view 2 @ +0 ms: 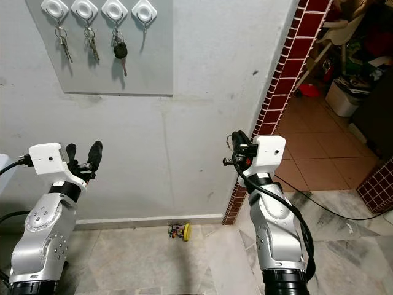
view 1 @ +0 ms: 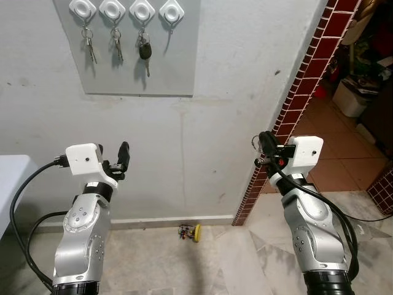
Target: Hang keys on a hook
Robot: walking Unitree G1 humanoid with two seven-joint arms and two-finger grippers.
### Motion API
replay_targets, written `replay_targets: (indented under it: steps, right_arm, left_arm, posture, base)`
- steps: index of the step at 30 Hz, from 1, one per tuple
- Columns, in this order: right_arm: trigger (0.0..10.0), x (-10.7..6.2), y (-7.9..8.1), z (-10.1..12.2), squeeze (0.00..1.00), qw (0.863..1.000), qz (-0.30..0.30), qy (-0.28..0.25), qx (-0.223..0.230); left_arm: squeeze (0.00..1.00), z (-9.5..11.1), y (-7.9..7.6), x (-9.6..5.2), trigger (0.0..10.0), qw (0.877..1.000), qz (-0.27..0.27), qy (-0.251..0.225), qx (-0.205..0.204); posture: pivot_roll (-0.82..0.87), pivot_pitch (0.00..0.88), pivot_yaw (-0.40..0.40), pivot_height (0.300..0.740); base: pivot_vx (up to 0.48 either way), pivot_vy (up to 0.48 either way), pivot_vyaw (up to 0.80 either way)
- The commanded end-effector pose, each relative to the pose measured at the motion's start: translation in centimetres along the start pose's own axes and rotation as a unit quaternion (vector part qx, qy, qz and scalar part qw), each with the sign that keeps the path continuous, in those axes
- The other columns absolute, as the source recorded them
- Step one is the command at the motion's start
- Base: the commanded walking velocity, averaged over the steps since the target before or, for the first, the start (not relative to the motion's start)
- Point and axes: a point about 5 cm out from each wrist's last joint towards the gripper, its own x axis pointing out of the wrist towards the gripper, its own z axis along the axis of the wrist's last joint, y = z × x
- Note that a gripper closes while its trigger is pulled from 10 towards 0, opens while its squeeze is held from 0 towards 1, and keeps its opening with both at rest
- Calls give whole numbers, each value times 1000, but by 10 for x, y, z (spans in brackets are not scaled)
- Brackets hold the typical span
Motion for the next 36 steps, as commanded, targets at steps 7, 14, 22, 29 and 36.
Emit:
replay_targets:
  steps: [7, 14, 22, 29, 36]
  right_arm:
    - [10000, 0, 3, 6, 0, 1000, 9, -6, -7]
    - [10000, 2, 5, 6, 0, 1000, 18, -5, -5]
    - [10000, 1, 5, 6, 0, 1000, 19, -2, -8]
    - [10000, 1, 5, 6, 0, 1000, 19, -1, -8]
    - [10000, 3, 3, 8, 0, 1000, 25, 2, -12]
  left_arm:
    - [0, 4, 3, -3, 10000, 1000, 5, -4, -2]
    - [0, 4, 3, -5, 10000, 1000, 6, -5, -2]
    - [0, 6, 2, -4, 10000, 1000, 5, -8, 0]
    - [0, 7, 1, -4, 10000, 1000, 4, -11, 3]
    - [0, 21, -9, -1, 10000, 999, -8, -45, 15]
  posture:
    - [-129, 69, -29, 740]
    - [-127, 68, -31, 740]
    - [-130, 67, -30, 740]
    - [-130, 67, -30, 740]
    - [-133, 66, -31, 740]
  base:
    - [358, 0, 0]
    - [416, 0, 0]
    - [313, 0, 0]
    - [0, 0, 0]
    - [0, 0, 0]
